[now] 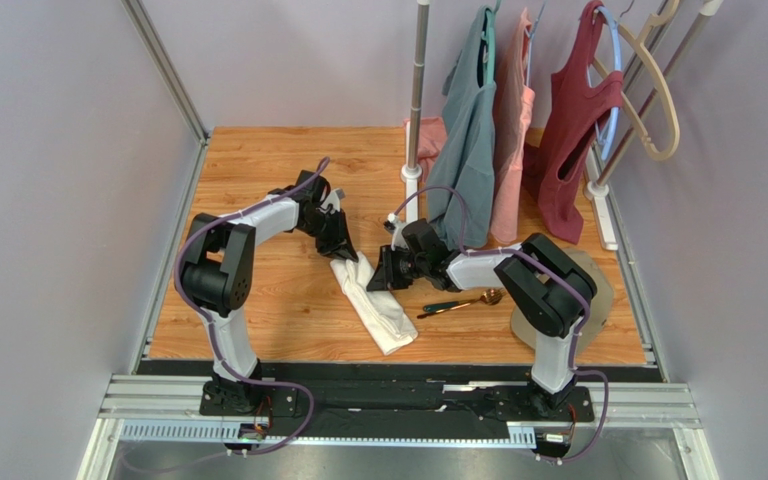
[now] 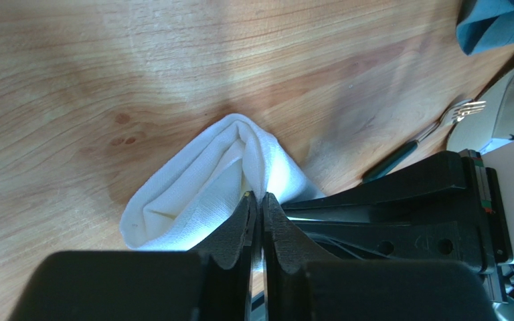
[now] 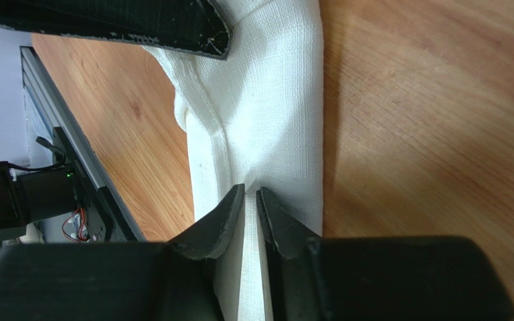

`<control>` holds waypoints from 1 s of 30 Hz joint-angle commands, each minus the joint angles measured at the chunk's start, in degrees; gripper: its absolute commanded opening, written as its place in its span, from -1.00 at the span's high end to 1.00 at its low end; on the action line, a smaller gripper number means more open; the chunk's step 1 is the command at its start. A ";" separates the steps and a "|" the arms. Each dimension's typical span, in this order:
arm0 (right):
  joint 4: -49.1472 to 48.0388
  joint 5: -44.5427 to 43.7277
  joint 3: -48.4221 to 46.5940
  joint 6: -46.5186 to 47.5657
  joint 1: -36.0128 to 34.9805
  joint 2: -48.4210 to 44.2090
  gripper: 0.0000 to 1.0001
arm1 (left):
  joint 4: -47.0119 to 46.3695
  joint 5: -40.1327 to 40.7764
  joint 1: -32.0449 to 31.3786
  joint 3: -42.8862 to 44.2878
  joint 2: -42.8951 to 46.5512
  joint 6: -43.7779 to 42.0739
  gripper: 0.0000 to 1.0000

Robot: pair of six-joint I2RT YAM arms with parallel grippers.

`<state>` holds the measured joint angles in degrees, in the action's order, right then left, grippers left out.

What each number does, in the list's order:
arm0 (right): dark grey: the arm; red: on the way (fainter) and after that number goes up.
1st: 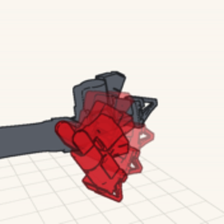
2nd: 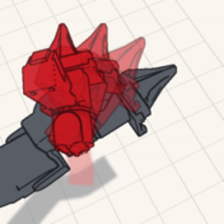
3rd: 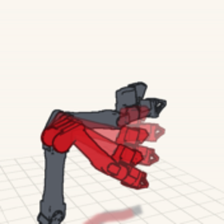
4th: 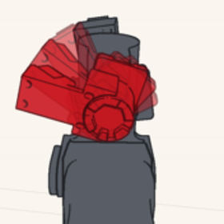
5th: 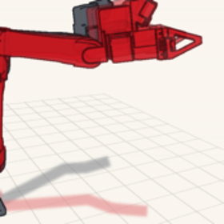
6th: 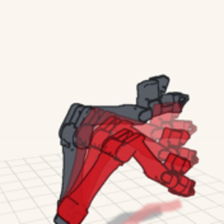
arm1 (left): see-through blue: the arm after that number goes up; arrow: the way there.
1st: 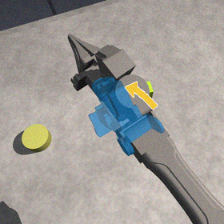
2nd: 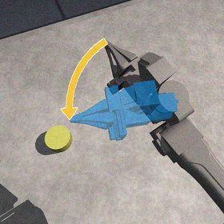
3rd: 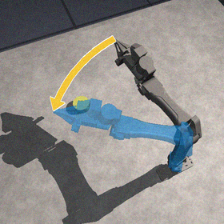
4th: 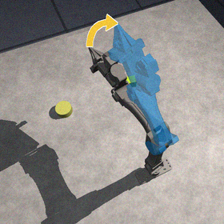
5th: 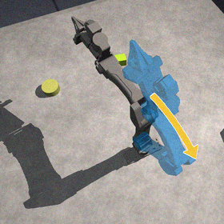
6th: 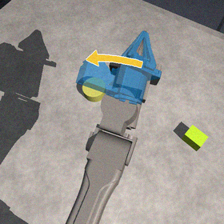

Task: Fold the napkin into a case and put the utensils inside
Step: Fold the 2/3-rectangle-folded napkin at the center of the board, then pick up the top corner of the smaller rectangle folded napkin from the center of the board.

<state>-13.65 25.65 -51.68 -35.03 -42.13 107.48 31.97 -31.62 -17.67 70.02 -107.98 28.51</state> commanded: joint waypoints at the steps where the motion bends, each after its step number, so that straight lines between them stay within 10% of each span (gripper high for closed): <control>1: -4.81 0.28 1.23 -1.80 -0.06 2.38 0.65 | -2.35 1.10 0.27 -1.20 4.80 2.25 0.52; 9: -5.42 0.54 2.46 -1.27 0.12 2.73 0.70 | -2.52 6.03 0.27 -3.92 13.41 2.43 0.06; 30: 1.96 -0.16 -1.84 10.67 0.03 1.68 0.68 | 0.90 5.33 -0.35 -0.32 7.09 -2.23 -0.06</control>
<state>-15.49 27.31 -52.25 -29.39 -42.15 108.71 32.10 -24.51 -17.61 67.05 -100.29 29.02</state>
